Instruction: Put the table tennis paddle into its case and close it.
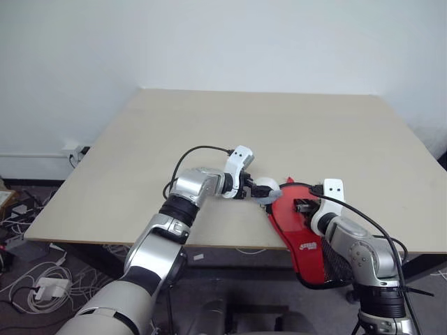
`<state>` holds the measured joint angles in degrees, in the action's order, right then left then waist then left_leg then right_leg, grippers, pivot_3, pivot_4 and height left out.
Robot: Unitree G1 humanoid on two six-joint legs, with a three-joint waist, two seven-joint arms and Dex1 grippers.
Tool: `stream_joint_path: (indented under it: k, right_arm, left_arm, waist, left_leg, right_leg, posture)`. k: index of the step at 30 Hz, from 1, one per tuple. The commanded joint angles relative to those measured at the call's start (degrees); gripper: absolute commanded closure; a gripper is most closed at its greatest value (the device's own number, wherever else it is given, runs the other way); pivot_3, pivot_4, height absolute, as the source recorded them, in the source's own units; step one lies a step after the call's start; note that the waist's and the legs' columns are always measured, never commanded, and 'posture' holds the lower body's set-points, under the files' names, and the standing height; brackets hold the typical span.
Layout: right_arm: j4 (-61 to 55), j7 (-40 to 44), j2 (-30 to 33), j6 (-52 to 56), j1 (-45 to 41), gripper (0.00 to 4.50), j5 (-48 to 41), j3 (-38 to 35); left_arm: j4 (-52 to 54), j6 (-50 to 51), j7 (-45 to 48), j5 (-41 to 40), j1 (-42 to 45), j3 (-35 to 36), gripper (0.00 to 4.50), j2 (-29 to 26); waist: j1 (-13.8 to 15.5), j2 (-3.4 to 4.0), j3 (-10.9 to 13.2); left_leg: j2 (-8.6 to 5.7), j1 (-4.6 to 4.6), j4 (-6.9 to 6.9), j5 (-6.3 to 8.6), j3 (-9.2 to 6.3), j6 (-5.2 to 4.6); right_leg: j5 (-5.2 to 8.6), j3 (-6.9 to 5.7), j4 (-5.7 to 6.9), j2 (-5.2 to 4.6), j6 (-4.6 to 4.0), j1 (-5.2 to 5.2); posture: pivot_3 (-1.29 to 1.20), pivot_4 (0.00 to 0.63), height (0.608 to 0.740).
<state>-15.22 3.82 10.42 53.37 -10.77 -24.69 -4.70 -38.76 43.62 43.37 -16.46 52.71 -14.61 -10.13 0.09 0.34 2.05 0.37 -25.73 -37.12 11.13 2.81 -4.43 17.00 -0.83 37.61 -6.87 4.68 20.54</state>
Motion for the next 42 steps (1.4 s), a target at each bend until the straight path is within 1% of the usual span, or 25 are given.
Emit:
stream_joint_path:
  k: [1,6,7,9,13,17,19,23,28,36,42]
  right_arm:
    - [-1.53,0.3,0.03,0.72,0.03,3.57,0.03,-0.38]
    - [-1.36,0.65,0.78,1.22,0.34,3.57,1.05,0.75]
    - [-1.17,0.52,0.86,1.3,0.3,3.57,1.35,0.94]
    - [-0.76,0.35,0.95,1.29,0.21,3.57,1.77,1.14]
    - [-0.94,0.87,1.06,1.96,0.38,3.57,2.12,1.71]
    - [1.08,0.83,2.6,5.95,0.87,3.57,3.92,4.77]
    - [1.07,0.66,2.2,6.73,0.98,3.57,3.94,4.71]
    - [2.93,-0.21,1.54,8.93,0.99,3.57,5.3,4.59]
    - [2.77,-0.22,0.95,9.71,1.21,3.57,5.83,4.75]
    - [0.85,-0.26,0.06,10.25,2.49,3.57,7.02,5.89]
    - [-1.85,-0.42,-0.41,10.88,3.92,3.57,7.69,6.5]
  left_arm:
    - [-2.51,0.41,0.7,1.69,2.32,0.73,0.03,0.53]
    - [-6.12,-0.56,2.83,2.59,3.69,0.74,0.03,1.84]
    - [-6.43,-0.73,3.29,2.51,3.77,1.06,0.19,2.12]
    - [-7.07,-0.8,4.01,2.5,4.08,1.71,0.6,2.66]
    - [-9.67,-2.51,4.32,3.64,5.48,2.73,1.84,3.69]
    - [-16.58,-7.33,0.34,5.15,10.0,5.64,3.06,4.97]
    - [-20.79,-10.43,-2.6,6.21,12.54,7.16,3.46,5.43]
    - [-26.96,-15.16,-6.45,7.0,16.42,9.86,3.46,6.31]
    - [-31.11,-20.03,-8.79,7.1,19.67,13.04,3.46,7.65]
    - [-35.37,-27.7,-13.46,8.53,23.64,16.46,3.46,11.15]
    - [-37.42,-30.48,-17.98,9.53,25.72,19.35,3.46,15.1]
  waist:
    - [0.02,-0.01,0.0]
    - [0.02,-0.03,-0.01]
    - [0.02,-0.04,-0.02]
    - [0.02,-0.05,-0.02]
    - [0.05,-0.1,-0.04]
    - [0.17,-0.21,-0.08]
    - [0.16,-0.34,-0.09]
    - [0.03,-0.51,-0.09]
    - [0.04,-0.69,-0.11]
    - [0.05,-0.79,-0.1]
    - [0.08,-0.81,-0.09]
  left_leg:
    - [0.0,0.0,0.0,0.0,0.0,0.0]
    - [0.0,0.0,-0.03,0.01,-0.04,0.0]
    - [0.0,0.0,-0.03,0.01,-0.04,0.0]
    - [0.0,0.0,-0.04,0.01,-0.05,0.0]
    - [-0.01,0.0,-0.07,0.01,-0.09,-0.01]
    - [-0.02,0.0,-0.11,0.02,-0.13,-0.02]
    - [-0.01,0.0,-0.11,0.02,-0.15,-0.03]
    - [0.01,0.0,-0.11,0.03,-0.15,-0.03]
    - [0.07,0.01,-0.12,0.03,-0.17,-0.02]
    - [0.06,0.0,-0.14,0.04,-0.17,0.0]
    - [0.04,0.0,-0.14,0.05,-0.17,-0.01]
  right_leg:
    - [0.0,0.0,0.0,0.0,0.0,0.0]
    - [0.0,-0.03,0.0,0.0,0.0,-0.02]
    - [0.0,-0.03,0.0,0.0,0.0,-0.02]
    - [0.0,-0.04,0.0,-0.01,0.0,-0.03]
    - [0.0,-0.07,0.0,-0.01,0.0,-0.06]
    - [0.0,-0.11,0.0,-0.03,0.0,-0.08]
    - [0.0,-0.12,0.0,-0.02,0.0,-0.08]
    - [0.0,-0.13,0.02,-0.01,0.0,-0.08]
    - [0.0,-0.14,0.04,0.02,0.0,-0.08]
    - [0.0,-0.16,0.05,0.0,0.0,-0.08]
    - [0.0,-0.16,0.04,-0.02,0.0,-0.08]
  posture:
    - [0.0,0.0,0.715]
    - [0.0,0.0,0.715]
    - [0.0,0.0,0.715]
    - [0.0,0.0,0.715]
    - [0.0,0.0,0.715]
    - [0.0,0.0,0.715]
    - [0.0,0.0,0.715]
    - [0.0,0.0,0.715]
    - [0.0,0.0,0.715]
    - [0.0,0.0,0.715]
    - [0.0,0.0,0.715]
